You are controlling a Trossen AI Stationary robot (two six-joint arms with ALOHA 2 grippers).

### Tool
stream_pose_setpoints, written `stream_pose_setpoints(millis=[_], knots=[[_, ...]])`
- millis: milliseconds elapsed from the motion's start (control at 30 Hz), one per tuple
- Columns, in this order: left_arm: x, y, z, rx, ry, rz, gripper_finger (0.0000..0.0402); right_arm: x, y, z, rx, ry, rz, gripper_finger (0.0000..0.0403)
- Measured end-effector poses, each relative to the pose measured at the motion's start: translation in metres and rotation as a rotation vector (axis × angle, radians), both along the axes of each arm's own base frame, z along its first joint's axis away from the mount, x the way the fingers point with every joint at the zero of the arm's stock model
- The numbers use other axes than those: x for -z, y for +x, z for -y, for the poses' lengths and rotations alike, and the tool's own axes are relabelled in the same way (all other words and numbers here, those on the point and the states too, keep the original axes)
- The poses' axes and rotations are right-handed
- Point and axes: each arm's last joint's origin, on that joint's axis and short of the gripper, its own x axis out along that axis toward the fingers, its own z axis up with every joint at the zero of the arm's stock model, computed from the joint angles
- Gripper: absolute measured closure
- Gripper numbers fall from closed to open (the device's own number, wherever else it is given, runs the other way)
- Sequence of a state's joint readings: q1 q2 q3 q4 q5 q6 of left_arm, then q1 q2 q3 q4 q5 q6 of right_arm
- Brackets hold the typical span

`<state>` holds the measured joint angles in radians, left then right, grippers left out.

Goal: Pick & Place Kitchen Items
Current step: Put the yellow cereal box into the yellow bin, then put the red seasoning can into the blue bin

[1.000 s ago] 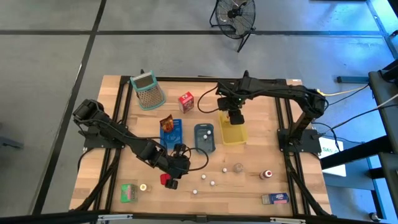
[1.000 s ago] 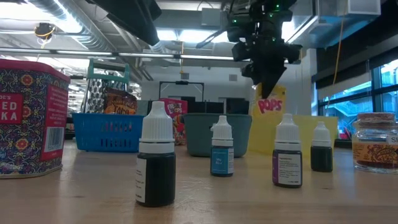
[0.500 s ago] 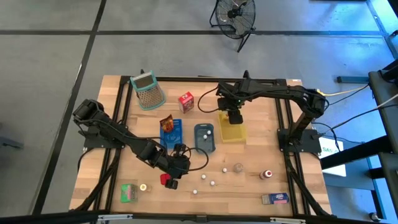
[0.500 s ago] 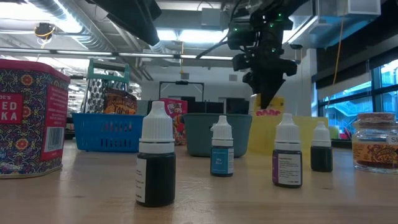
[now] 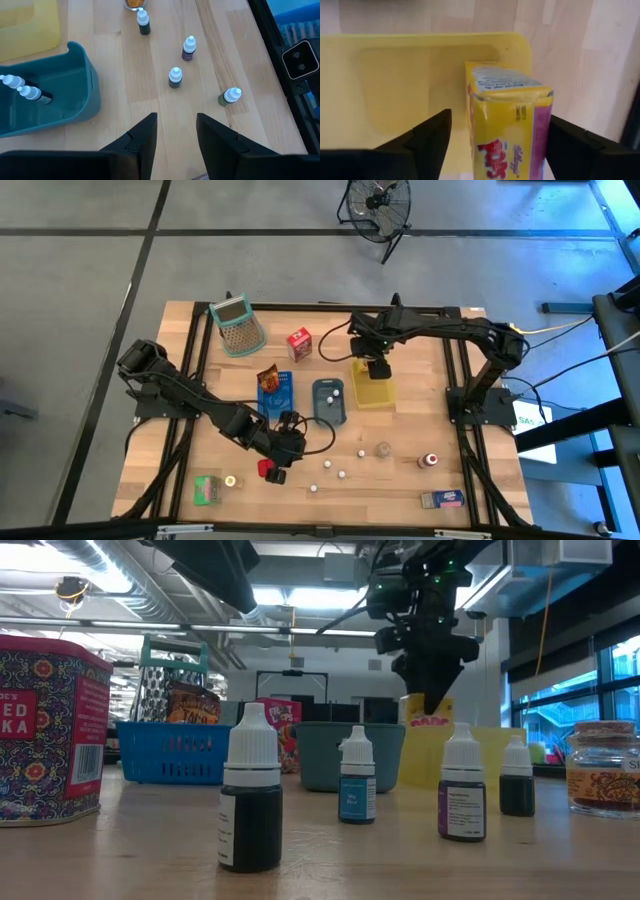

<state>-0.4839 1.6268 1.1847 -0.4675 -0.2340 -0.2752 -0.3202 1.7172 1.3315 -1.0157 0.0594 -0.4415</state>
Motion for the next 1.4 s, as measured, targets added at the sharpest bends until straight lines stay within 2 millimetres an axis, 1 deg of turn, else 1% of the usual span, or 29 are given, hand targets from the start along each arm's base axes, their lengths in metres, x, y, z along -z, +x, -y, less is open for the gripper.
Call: stream_pose_setpoints(millis=[200, 400, 567, 667, 800, 933, 1000, 1100, 1167, 1267, 1333, 1400], knots=[[0.0, 0.0, 0.0, -0.001, 0.0, 0.0, 0.0269, -0.003, -0.004, -0.001, 0.0, 0.003, -0.012, 0.0097], [0.0, 0.0, 0.0, -0.001, 0.0, 0.001, 0.0269, -0.017, -0.01, -0.008, -0.007, -0.008, 0.006, 0.008], [0.0, 0.0, 0.0, -0.001, 0.0, 0.0, 0.0269, -0.042, -0.02, -0.015, 0.021, -0.016, 0.013, 0.0072], [0.0, -0.001, 0.001, -0.002, -0.004, -0.005, 0.0269, -0.063, -0.027, -0.021, 0.034, -0.015, 0.028, 0.007], [0.004, -0.006, 0.003, -0.013, -0.049, -0.076, 0.0269, -0.09, -0.036, -0.033, 0.104, -0.007, 0.09, 0.007], [0.007, -0.012, 0.001, -0.081, -0.084, -0.157, 0.0269, -0.109, -0.048, -0.057, 0.106, 0.04, 0.17, 0.007], [0.003, -0.013, 0.0, -0.124, -0.092, -0.19, 0.0269, -0.117, -0.054, -0.072, 0.088, 0.107, 0.209, 0.007], [-0.005, -0.012, -0.003, -0.161, -0.102, -0.203, 0.0269, -0.123, -0.061, -0.1, 0.041, 0.172, 0.266, 0.007], [-0.011, -0.011, -0.002, -0.16, -0.089, -0.189, 0.0269, -0.123, -0.064, -0.118, -0.008, 0.188, 0.305, 0.007], [-0.02, -0.006, 0.0, -0.099, -0.064, -0.137, 0.0269, -0.119, -0.066, -0.141, -0.061, 0.183, 0.34, 0.007], [-0.022, -0.005, 0.0, -0.071, -0.045, -0.119, 0.0269, -0.113, -0.067, -0.154, -0.08, 0.174, 0.357, 0.007], [-0.025, -0.002, 0.001, -0.104, -0.062, -0.079, 0.0269, -0.105, -0.067, -0.167, -0.091, 0.166, 0.357, 0.007]])
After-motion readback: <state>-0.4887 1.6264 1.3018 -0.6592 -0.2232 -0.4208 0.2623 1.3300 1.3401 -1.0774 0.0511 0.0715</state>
